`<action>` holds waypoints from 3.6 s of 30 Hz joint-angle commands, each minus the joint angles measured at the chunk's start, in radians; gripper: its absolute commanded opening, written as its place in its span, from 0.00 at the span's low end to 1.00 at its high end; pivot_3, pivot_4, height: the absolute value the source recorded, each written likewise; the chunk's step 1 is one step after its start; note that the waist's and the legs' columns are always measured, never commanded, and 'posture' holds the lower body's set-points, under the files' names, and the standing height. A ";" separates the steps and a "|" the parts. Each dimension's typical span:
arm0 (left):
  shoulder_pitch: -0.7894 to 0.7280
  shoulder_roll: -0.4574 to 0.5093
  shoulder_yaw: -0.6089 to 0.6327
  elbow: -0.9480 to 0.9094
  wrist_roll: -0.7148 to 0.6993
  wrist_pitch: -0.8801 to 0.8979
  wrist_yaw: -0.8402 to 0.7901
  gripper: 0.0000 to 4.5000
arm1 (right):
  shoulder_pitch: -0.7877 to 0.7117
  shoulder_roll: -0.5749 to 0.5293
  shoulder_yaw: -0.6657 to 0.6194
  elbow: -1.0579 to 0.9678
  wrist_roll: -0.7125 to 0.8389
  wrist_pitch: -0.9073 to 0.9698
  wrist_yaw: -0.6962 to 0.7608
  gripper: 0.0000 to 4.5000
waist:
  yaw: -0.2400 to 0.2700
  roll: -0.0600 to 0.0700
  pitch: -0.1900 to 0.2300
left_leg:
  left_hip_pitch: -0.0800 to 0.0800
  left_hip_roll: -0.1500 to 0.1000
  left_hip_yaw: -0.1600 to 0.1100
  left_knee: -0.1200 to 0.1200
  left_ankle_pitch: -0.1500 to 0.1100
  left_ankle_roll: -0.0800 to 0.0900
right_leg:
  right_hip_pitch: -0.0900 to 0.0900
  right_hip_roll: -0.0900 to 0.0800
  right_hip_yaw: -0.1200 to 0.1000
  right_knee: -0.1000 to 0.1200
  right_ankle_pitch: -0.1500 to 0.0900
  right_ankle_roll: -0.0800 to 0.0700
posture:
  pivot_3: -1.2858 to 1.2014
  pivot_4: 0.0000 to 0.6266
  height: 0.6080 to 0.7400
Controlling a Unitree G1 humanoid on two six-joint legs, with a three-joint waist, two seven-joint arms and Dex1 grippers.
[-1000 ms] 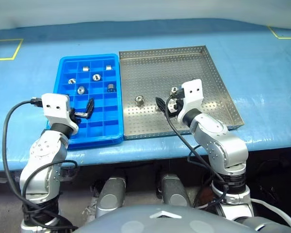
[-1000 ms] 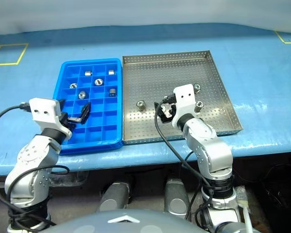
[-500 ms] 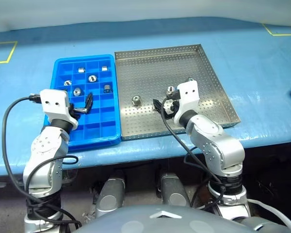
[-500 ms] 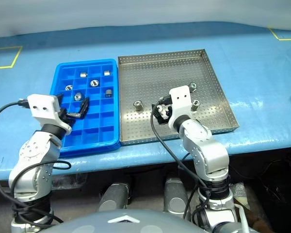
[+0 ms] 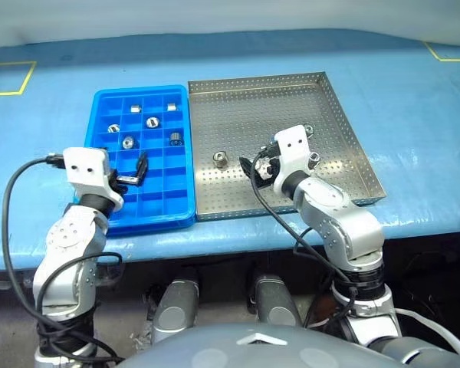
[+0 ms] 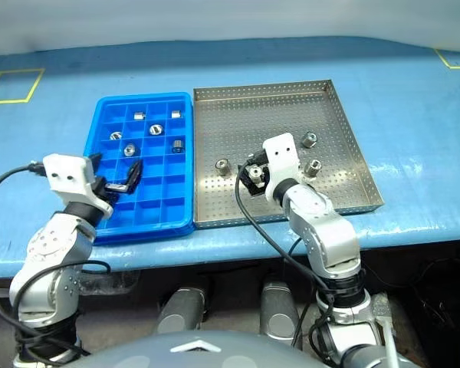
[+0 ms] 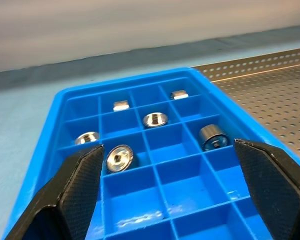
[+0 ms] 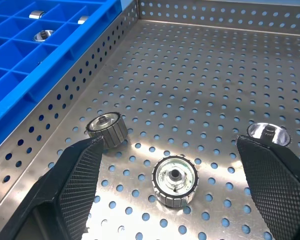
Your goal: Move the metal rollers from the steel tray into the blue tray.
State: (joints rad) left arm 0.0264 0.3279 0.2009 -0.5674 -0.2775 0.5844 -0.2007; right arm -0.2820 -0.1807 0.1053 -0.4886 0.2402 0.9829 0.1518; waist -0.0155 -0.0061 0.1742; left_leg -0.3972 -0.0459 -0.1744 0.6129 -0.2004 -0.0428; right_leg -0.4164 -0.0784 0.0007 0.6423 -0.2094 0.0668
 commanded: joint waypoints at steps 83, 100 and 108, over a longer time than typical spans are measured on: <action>-0.228 -0.052 0.108 0.373 0.338 0.017 0.118 0.41 | -0.045 0.070 0.248 0.038 -0.046 -0.176 0.119 1.00 | 0.009 -0.004 0.001 | 0.002 0.003 0.012 0.012 -0.003 0.004 | 0.003 0.004 0.011 0.002 0.009 0.011 | 0.55 0.24 1.00; -0.389 0.042 -0.058 0.281 0.089 0.050 -0.215 1.00 | 0.035 0.036 0.159 -0.029 -0.053 -0.142 0.084 1.00 | -0.004 -0.004 0.001 | 0.002 0.003 0.013 0.009 -0.003 0.004 | 0.002 0.003 0.012 0.000 0.009 0.010 | 0.52 0.24 1.00; -0.555 0.060 -0.308 0.501 0.076 0.000 -0.448 1.00 | 0.124 -0.015 0.073 -0.088 -0.066 -0.134 0.046 1.00 | -0.032 -0.004 0.001 | 0.002 0.003 0.015 0.009 -0.003 0.004 | 0.001 0.003 0.012 0.000 0.009 0.011 | 0.49 0.24 1.00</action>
State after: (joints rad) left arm -0.4990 0.3916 -0.0886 -0.0897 -0.2036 0.6205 -0.6221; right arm -0.1633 -0.1991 0.1968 -0.5261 0.1773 0.8602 0.2104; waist -0.0476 -0.0100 0.1750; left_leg -0.3954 -0.0421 -0.1591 0.6214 -0.2034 -0.0386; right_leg -0.4155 -0.0751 0.0131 0.6429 -0.2003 0.0774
